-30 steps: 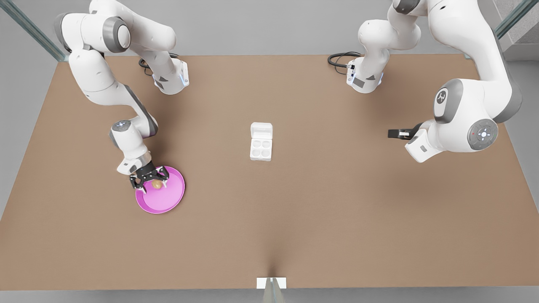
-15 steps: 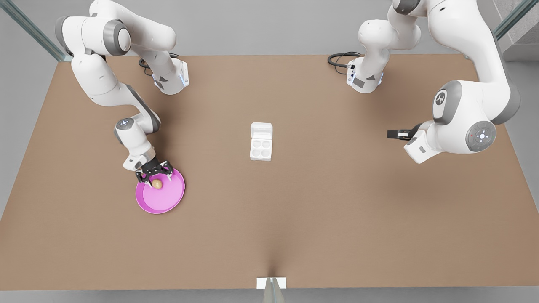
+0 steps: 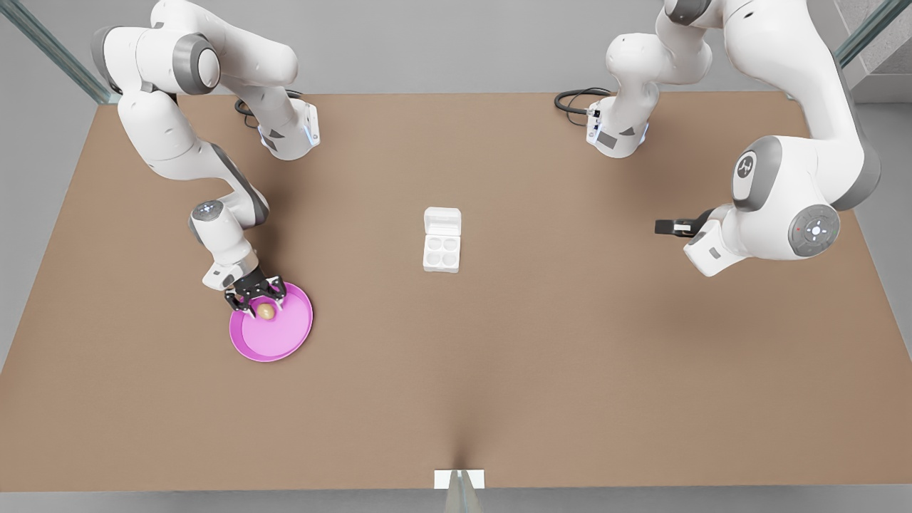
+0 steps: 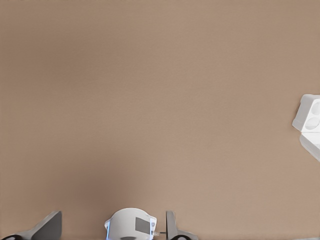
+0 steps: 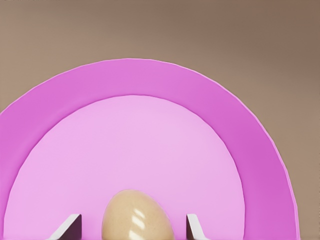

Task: Pack egg into the box and close the box lid

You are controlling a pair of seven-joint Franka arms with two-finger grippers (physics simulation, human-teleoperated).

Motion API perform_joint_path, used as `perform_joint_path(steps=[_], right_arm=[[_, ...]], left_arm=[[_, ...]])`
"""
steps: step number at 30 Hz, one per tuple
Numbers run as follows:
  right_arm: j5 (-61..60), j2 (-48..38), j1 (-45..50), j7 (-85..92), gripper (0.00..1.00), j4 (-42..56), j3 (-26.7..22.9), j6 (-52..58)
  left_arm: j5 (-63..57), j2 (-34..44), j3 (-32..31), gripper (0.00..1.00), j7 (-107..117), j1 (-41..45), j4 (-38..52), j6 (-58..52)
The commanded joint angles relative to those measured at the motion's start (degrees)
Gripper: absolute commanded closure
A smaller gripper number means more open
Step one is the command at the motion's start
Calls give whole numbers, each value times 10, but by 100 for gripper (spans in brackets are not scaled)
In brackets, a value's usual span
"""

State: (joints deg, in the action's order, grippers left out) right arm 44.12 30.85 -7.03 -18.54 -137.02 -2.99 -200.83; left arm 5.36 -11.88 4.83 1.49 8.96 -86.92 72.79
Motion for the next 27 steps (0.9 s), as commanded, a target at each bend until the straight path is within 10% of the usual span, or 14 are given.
perform_joint_path(steps=[1,23,25,27], right_arm=[[0,-1,0,0,29,0,0,0],[2,-9,0,0,46,11,1,15],[3,-17,0,-2,25,14,4,30],[3,-16,0,-2,25,15,4,30]], left_arm=[[0,0,0,0,0,0,0,0],[-1,-3,0,0,0,0,3,5],[-1,-3,0,0,0,0,3,5],[-1,-2,0,0,0,0,4,2]])
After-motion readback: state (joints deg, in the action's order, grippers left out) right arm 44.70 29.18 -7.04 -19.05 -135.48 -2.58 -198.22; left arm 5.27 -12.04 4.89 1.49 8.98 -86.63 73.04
